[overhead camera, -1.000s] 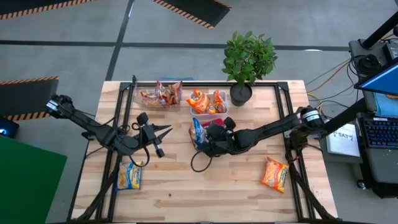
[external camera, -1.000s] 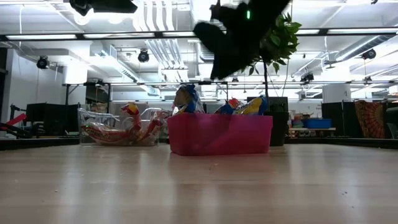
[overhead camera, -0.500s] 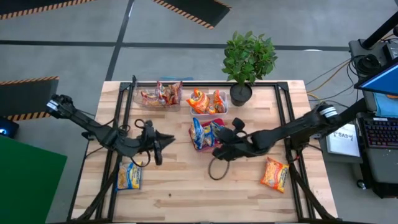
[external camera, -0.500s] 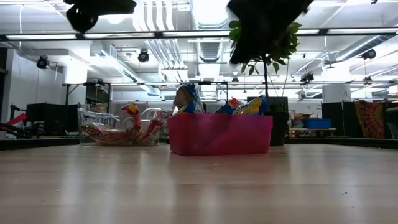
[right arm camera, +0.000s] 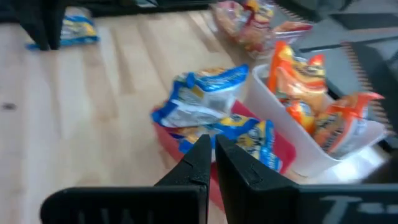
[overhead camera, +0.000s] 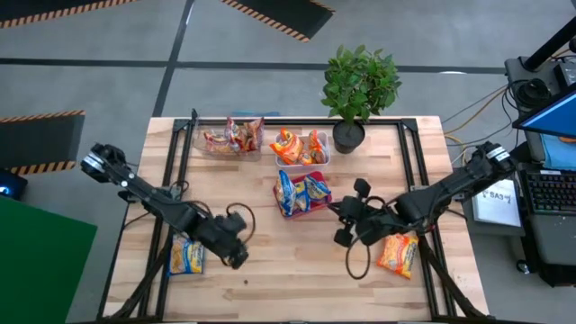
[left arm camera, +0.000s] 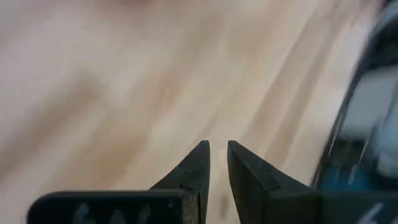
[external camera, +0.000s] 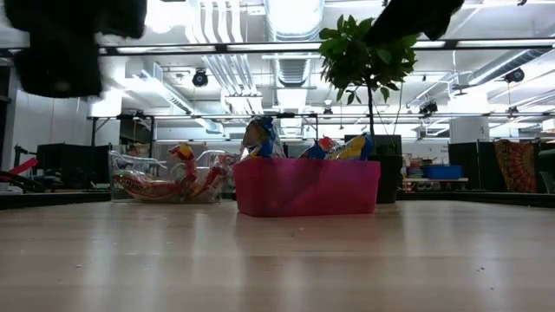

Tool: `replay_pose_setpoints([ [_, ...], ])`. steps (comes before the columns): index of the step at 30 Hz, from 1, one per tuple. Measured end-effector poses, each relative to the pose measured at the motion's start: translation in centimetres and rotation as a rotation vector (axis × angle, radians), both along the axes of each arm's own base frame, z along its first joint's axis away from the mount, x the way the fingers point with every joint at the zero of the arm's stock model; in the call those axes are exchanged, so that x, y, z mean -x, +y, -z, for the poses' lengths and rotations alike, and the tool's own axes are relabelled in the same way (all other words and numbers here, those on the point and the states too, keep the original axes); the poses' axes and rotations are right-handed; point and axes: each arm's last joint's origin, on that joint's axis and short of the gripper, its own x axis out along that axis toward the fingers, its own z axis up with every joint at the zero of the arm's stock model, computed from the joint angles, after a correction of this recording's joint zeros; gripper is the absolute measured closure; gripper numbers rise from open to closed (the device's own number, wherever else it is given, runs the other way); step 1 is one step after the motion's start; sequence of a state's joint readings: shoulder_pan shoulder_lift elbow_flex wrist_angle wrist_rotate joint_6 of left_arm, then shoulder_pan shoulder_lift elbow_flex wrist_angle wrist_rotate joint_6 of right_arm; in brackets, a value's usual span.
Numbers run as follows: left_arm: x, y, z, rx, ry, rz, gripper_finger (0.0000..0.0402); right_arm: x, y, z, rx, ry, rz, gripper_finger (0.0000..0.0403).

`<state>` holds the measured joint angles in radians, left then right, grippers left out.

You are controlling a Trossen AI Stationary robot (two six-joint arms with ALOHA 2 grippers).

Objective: Sort Maruchan noodles
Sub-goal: Put the blue noodle pack into the red bin

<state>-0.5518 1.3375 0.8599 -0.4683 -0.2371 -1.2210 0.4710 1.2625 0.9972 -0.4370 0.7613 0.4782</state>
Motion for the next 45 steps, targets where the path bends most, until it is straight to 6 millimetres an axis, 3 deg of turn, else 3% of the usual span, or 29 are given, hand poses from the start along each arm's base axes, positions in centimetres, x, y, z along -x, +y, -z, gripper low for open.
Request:
replay_pose_setpoints([
  [3,0.2,-0.7,-0.5,0.051,0.288,0.004,0.0363,0.3,0.1,-1.2,-0.065,-0.023,-0.051,0.0390],
  [6,0.4,-1.2,-0.9,-0.069,0.483,-0.058,0.0363,0.4,0.2,-1.8,-0.086,-0.041,-0.068,0.0390],
  [11,1.0,-2.4,0.5,-0.239,0.774,-0.112,0.0350,0.3,0.3,-1.5,-0.073,-0.030,-0.070,0.0390],
  [21,2.4,-3.1,5.9,-0.289,1.016,-0.123,0.0227,-0.3,0.6,-0.5,-0.053,0.007,-0.071,0.0390],
  [26,3.3,-2.9,8.0,-0.280,1.002,-0.177,0.0208,-0.4,0.6,-0.5,-0.053,0.008,-0.072,0.0390],
  [34,4.6,-2.8,9.2,-0.290,0.974,-0.240,0.0243,-0.4,0.6,-0.5,-0.056,0.006,-0.070,0.0390],
  [43,4.8,-3.4,9.1,-0.325,0.909,-0.269,0.0378,-0.4,0.6,-0.5,-0.056,0.006,-0.070,0.0390],
  [45,4.4,-3.6,8.8,-0.349,0.849,-0.269,0.0392,-0.4,0.6,-0.6,-0.057,0.004,-0.070,0.0390],
])
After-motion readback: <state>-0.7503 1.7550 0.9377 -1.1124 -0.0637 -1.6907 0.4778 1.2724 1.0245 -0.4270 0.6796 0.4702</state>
